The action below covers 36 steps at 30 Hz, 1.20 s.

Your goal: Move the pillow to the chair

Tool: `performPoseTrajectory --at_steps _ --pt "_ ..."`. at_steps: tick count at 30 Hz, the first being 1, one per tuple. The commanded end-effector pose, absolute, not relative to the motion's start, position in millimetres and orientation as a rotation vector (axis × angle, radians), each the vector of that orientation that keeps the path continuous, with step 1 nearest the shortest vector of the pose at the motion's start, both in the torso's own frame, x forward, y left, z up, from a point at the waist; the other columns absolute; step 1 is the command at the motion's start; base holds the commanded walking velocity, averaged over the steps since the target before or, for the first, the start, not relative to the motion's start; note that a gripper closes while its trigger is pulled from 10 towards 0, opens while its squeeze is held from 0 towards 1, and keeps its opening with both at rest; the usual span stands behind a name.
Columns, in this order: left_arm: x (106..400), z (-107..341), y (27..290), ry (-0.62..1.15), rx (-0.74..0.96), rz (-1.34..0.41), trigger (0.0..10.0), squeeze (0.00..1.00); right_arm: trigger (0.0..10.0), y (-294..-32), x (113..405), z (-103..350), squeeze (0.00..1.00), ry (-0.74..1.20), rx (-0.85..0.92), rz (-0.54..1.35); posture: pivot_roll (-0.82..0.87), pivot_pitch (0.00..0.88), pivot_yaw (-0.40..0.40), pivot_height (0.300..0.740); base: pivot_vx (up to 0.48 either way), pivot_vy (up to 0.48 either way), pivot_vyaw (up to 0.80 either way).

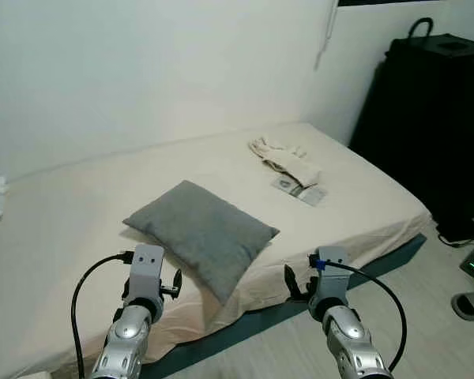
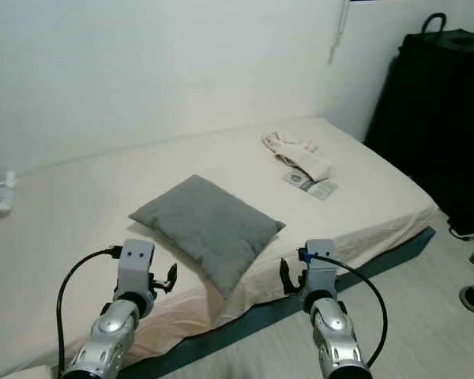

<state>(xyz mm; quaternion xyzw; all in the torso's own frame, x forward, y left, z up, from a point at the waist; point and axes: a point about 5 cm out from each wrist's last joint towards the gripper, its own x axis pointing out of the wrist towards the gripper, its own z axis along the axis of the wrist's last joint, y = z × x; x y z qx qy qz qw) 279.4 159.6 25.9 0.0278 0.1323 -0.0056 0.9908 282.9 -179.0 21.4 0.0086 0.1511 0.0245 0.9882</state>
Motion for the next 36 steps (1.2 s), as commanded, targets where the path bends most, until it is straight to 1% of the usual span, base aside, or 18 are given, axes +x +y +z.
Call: performPoseTrajectory --at_steps 1,4,22,36 --pt "278.3 28.1 161.3 0.247 0.048 -0.008 10.0 0.00 10.0 -176.8 282.9 21.4 0.00 0.306 0.009 0.062 -0.02 0.032 0.003 0.740 0.000 0.000 0.00" --pt "278.1 28.3 160.9 0.246 0.047 -0.008 10.0 0.00 10.0 -176.3 282.9 21.9 0.00 0.304 0.010 0.066 -0.02 0.034 0.003 0.740 0.000 0.000 0.00" --pt "277.6 29.5 162.6 0.237 0.036 0.004 10.0 0.00 10.0 -177.1 282.2 22.0 0.00 0.304 0.011 0.069 -0.02 0.038 0.000 0.740 0.308 0.000 0.00" --pt "275.9 31.4 169.0 0.214 0.048 0.045 10.0 0.00 10.0 -175.6 281.3 21.2 0.00 0.308 0.011 0.073 -0.01 0.044 -0.002 0.740 0.000 0.000 0.00"
